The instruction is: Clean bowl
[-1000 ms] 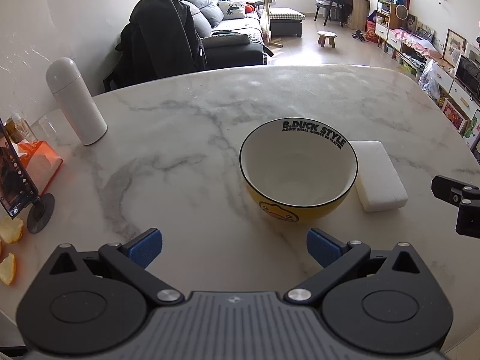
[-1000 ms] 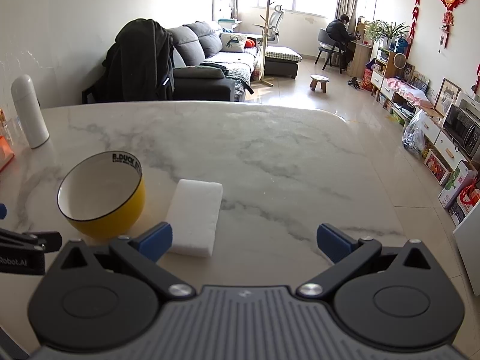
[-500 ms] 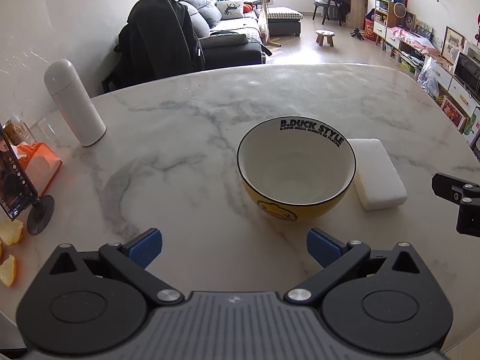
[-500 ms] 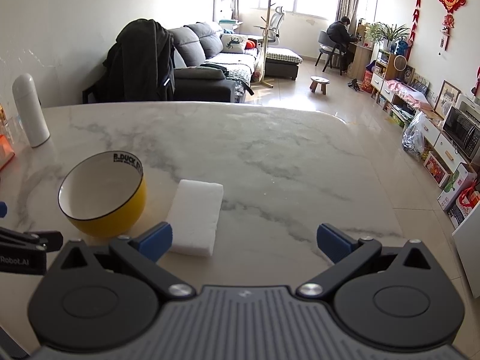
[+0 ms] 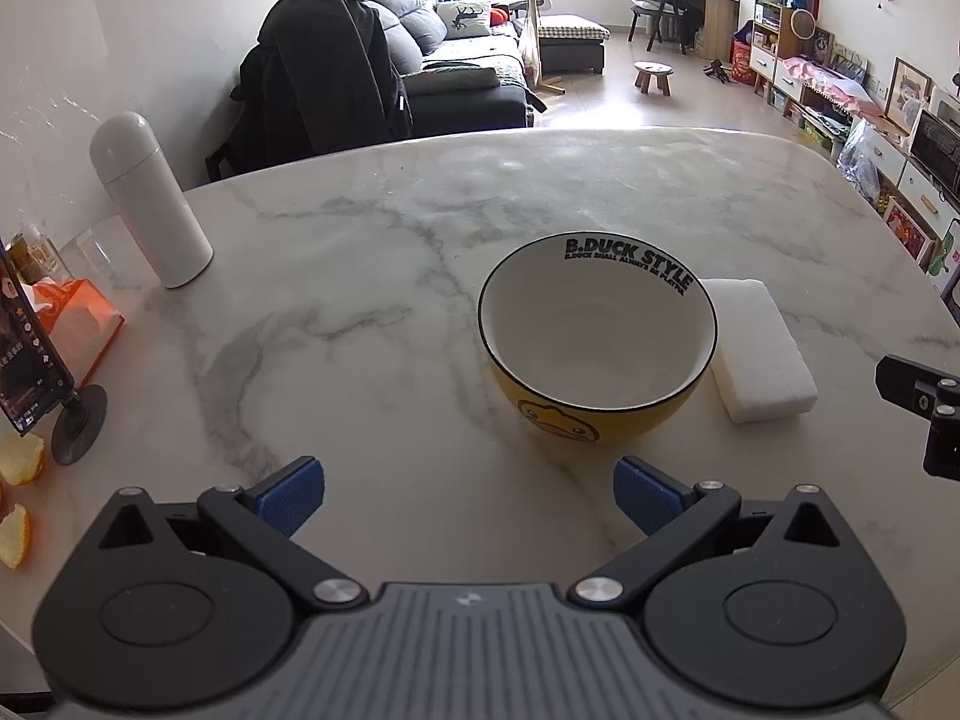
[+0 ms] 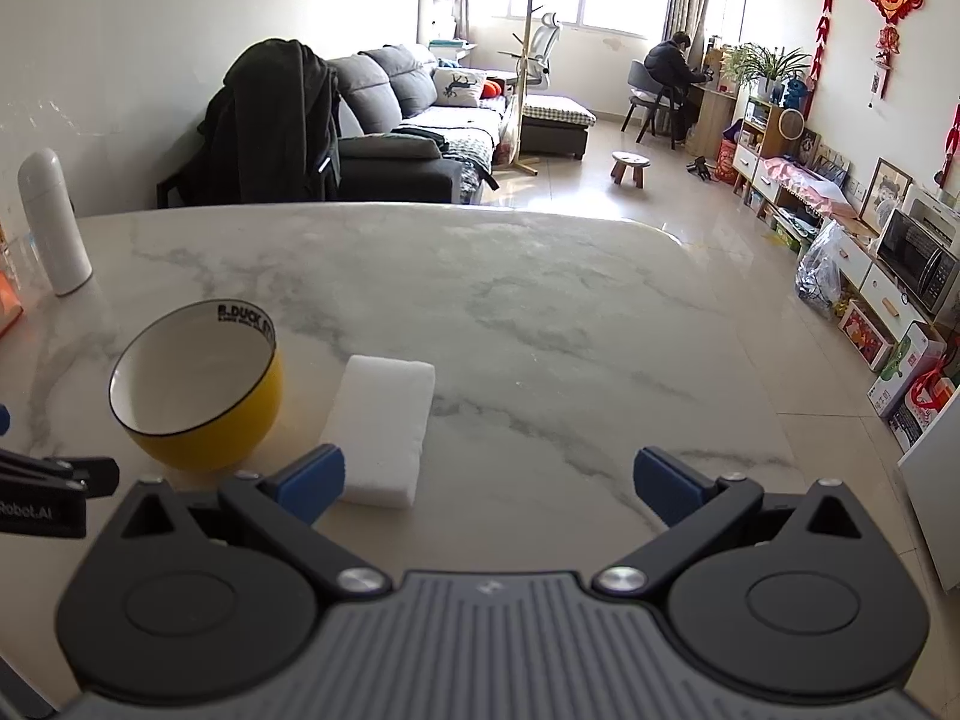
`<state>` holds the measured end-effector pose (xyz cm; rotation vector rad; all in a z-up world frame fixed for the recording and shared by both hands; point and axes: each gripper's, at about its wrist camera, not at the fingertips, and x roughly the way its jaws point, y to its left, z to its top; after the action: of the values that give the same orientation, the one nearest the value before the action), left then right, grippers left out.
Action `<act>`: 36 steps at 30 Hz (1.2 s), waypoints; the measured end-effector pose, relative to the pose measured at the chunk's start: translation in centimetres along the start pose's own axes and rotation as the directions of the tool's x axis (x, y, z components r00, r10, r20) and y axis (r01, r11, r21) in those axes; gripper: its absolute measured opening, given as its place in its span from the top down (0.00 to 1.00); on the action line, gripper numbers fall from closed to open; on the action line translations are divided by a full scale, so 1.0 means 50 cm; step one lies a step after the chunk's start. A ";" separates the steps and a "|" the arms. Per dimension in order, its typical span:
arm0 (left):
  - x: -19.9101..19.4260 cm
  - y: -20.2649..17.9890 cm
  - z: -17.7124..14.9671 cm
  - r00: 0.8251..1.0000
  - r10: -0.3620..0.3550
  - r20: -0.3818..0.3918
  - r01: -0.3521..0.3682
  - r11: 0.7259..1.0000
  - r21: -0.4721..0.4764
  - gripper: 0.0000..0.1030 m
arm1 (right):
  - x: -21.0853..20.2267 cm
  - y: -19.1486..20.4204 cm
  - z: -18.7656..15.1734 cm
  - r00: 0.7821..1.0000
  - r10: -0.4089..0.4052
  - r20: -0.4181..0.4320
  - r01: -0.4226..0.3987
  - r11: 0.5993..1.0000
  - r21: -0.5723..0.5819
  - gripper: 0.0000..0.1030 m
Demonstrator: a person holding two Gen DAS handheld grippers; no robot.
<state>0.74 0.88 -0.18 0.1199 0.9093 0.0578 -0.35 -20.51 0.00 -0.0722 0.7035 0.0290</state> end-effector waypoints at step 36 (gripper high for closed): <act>-0.012 0.004 -0.010 0.999 0.035 0.016 -0.034 0.999 -0.027 0.01 | 0.004 0.007 -0.001 1.000 0.008 -0.006 -0.008 1.000 -0.015 0.00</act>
<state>-0.05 1.06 0.01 0.1107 0.8901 0.1008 -0.24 -20.14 -0.22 -0.0839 0.7098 0.0420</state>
